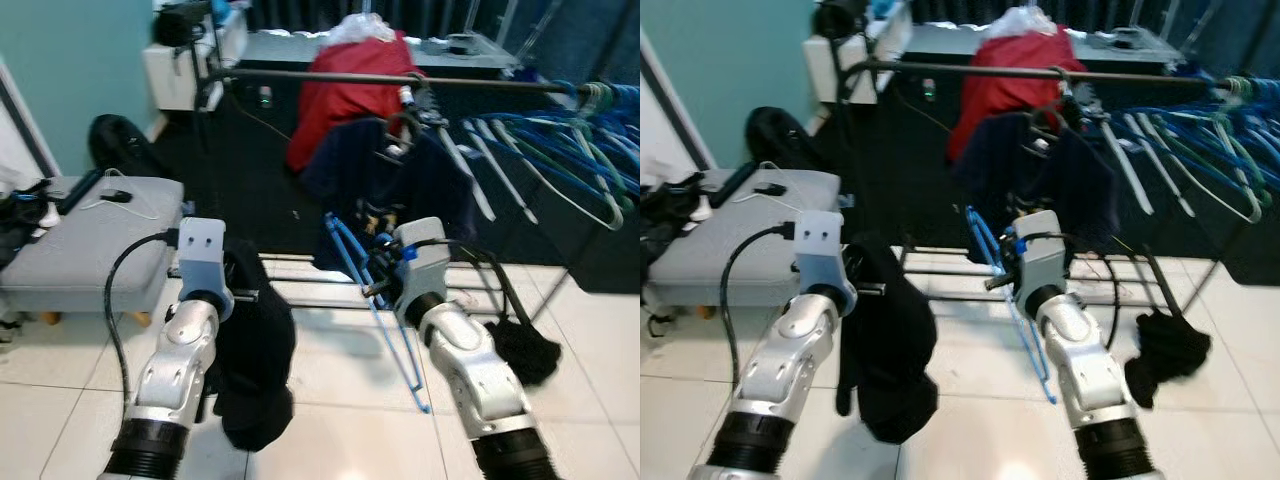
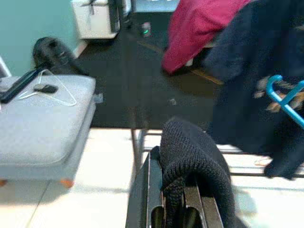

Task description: Hang hanger

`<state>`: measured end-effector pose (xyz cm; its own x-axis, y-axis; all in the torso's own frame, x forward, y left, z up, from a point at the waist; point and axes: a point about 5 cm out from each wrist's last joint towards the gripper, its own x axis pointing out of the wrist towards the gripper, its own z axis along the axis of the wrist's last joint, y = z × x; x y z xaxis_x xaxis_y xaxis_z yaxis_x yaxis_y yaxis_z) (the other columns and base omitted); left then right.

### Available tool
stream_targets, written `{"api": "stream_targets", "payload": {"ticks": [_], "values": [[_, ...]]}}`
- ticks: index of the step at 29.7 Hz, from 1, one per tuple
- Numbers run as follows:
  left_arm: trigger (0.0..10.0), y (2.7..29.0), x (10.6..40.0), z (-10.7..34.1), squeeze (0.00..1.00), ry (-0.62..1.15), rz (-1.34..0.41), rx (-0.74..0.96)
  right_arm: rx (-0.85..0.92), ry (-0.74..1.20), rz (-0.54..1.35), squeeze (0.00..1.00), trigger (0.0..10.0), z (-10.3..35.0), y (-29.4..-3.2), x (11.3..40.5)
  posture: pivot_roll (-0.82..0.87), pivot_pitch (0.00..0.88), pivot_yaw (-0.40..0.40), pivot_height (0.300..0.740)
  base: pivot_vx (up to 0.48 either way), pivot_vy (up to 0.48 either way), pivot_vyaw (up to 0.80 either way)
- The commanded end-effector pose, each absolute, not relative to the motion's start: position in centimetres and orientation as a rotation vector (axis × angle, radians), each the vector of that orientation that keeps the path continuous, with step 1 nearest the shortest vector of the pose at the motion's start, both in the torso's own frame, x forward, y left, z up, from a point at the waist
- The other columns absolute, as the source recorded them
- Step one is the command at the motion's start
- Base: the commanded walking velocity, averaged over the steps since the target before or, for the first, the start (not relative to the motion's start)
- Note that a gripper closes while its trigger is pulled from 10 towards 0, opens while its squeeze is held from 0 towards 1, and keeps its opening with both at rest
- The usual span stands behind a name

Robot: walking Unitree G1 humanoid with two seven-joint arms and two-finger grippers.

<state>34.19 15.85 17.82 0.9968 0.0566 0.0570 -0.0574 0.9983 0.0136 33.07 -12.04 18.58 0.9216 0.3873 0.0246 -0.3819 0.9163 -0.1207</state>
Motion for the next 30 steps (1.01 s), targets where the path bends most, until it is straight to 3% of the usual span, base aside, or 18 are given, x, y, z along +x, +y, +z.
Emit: {"api": "stream_targets", "payload": {"ticks": [1, 30], "values": [[10.0, 15.4, 34.3, 18.2, 0.00, -0.070, 0.045, 0.019, -0.114, -0.025, 0.385, 0.00, 10.0, 18.1, -12.6, 33.0, -0.02, 0.143, -0.019, 0.740, 0.431, 0.000, 0.00], [10.0, 16.6, 34.4, 18.0, 0.00, -0.065, 0.078, 0.046, -0.103, -0.141, 0.345, 0.00, 10.0, 21.1, -13.9, 34.0, -0.02, 0.150, -0.017, 0.740, 0.424, 0.000, 0.00]]}}
